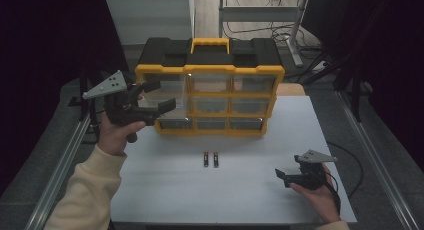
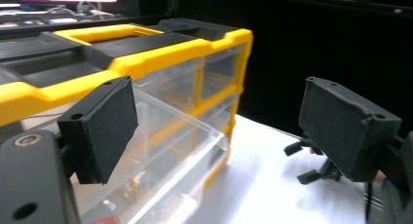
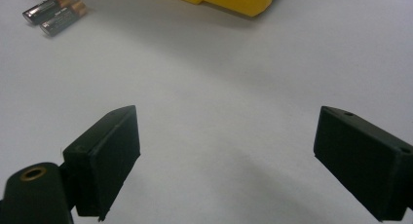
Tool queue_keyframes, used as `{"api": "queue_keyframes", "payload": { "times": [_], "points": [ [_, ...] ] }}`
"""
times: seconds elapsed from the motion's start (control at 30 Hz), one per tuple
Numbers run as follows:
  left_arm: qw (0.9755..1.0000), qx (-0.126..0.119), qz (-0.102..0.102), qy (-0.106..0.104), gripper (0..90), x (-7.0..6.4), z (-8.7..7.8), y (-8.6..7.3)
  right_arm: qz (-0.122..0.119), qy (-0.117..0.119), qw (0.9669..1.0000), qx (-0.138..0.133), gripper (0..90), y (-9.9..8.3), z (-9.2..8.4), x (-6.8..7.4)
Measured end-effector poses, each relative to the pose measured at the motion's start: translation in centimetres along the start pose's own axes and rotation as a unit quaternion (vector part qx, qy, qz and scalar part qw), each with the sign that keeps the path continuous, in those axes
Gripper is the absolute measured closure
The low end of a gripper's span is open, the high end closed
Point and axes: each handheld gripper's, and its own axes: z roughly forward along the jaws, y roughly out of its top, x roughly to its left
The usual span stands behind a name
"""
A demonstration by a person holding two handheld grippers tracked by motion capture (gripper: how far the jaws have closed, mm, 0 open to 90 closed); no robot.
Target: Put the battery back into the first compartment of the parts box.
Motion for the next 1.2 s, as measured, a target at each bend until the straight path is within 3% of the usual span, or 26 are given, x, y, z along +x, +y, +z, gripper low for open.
{"api": "queue_keyframes", "payload": {
  "times": [0.23, 0.37, 0.73, 1.2],
  "points": [
    [0.9995, 0.007, 0.007, -0.031, 14.1, -1.2, 0.3, -0.7, 0.0, -0.001, 1.0, 0.0, 10.0, 0.0, 0.0, 0.0],
    [0.9993, 0.011, 0.016, -0.032, 14.4, -2.0, 0.6, -1.3, 0.0, 0.0, 1.0, -0.001, 10.1, 0.0, 0.0, 0.0],
    [0.9959, 0.038, 0.028, -0.078, 14.3, -3.4, 1.5, -3.2, 0.001, -0.001, 1.0, -0.001, 10.1, 0.0, 0.0, 0.0],
    [0.9939, 0.06, 0.022, -0.09, 14.9, -3.5, 2.4, -5.6, 0.001, -0.001, 1.0, 0.001, 10.0, 0.0, 0.0, 0.0]
  ]
}}
